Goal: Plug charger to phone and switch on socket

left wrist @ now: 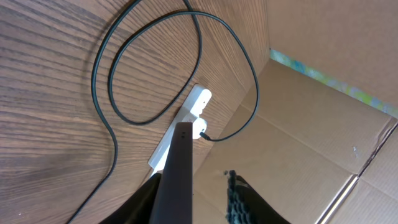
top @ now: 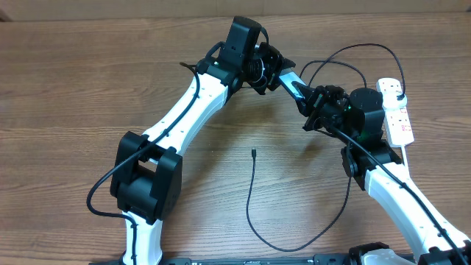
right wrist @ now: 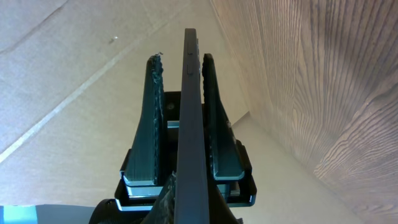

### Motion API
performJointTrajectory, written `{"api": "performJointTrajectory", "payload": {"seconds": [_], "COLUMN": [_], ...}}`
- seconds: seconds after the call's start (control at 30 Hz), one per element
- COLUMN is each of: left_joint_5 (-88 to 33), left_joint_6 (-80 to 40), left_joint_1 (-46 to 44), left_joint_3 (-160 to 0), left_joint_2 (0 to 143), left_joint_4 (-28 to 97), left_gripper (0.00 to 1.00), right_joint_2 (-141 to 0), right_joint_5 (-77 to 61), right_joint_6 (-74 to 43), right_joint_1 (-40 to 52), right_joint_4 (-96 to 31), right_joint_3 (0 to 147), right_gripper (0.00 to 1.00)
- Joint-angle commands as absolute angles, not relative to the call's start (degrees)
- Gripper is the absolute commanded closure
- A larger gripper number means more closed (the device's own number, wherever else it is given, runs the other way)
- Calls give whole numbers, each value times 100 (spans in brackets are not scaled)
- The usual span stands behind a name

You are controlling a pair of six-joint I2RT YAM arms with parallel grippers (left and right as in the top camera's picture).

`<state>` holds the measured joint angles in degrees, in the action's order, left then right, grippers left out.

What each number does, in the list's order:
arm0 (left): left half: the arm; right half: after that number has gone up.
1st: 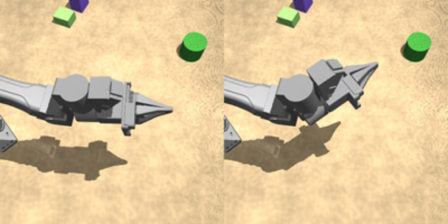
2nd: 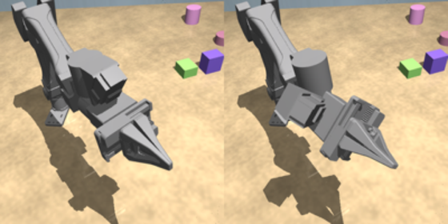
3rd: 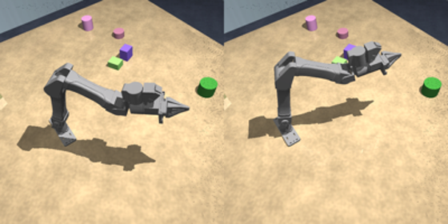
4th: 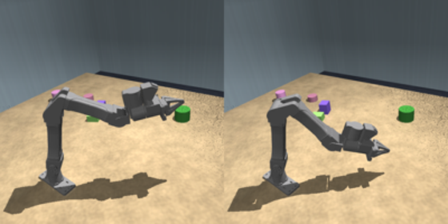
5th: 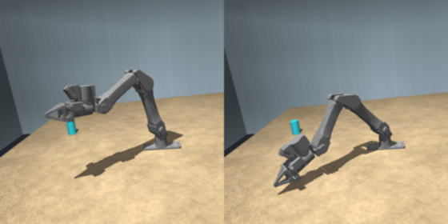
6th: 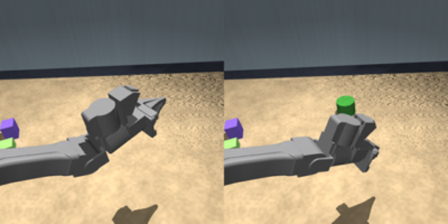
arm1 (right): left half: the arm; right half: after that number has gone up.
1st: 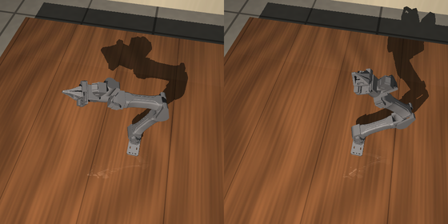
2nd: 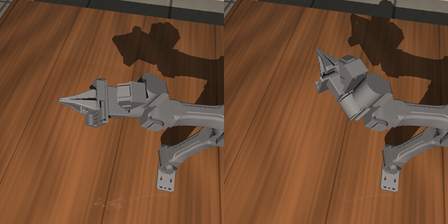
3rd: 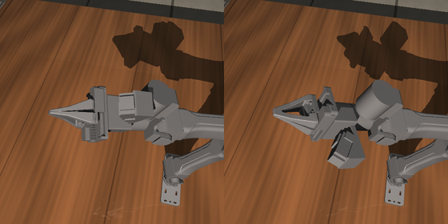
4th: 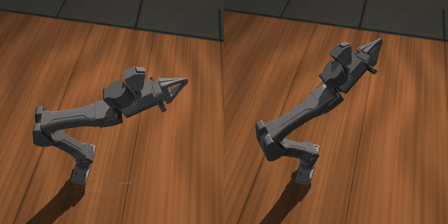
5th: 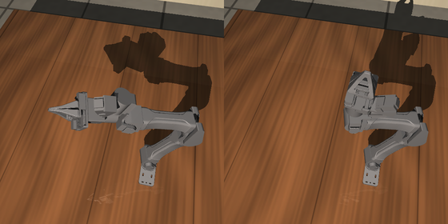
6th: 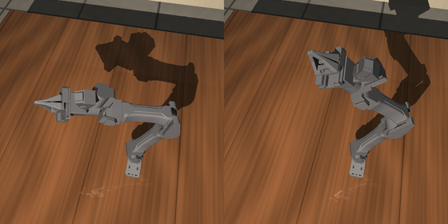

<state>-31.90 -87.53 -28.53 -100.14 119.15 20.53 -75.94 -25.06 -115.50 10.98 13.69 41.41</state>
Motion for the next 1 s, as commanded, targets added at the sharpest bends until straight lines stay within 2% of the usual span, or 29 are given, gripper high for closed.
{"api": "performJointTrajectory", "payload": {"seconds": [0.0, 0.13, 0.27, 0.33, 0.37, 0.4, 0.47, 0.53, 0.97], "left_joint_5": [-3223, -3223, -3225, -3253, -3258, -3258, -3262, -3295, -3627], "left_joint_6": [-8744, -8744, -8742, -8742, -8737, -8726, -8722, -8643, -7988], "left_joint_1": [-2893, -2893, -2893, -2893, -2893, -2893, -2891, -2884, -1962], "left_joint_3": [-10173, -10173, -10173, -10173, -10173, -10173, -10173, -10173, -10173], "left_joint_2": [11695, 11695, 11695, 11695, 11695, 11695, 11695, 11695, 11695], "left_joint_4": [2032, 2032, 2034, 2034, 2032, 2032, 2032, 2032, 2244], "left_gripper": [73, 96, 96, 96, 96, 96, 96, 96, 96], "right_joint_2": [-7557, -7557, -7557, -7557, -7557, -7557, -7557, -7557, -7557], "right_joint_5": [-2585, -2585, -2585, -2582, -2582, -2582, -2585, -2585, -2659], "right_joint_6": [-11570, -11570, -11568, -11568, -11568, -11568, -11524, -11522, -11323], "right_joint_1": [1125, 1125, 1125, 1125, 1125, 1125, 1125, 1125, 1118], "right_joint_4": [1492, 1492, 1490, 1487, 1479, 1470, 1470, 1472, 1474], "right_joint_3": [4316, 4316, 4316, 4316, 4316, 4316, 4316, 4316, 4316], "right_gripper": [96, 96, 96, 91, 80, 66, 28, 0, 0]}}
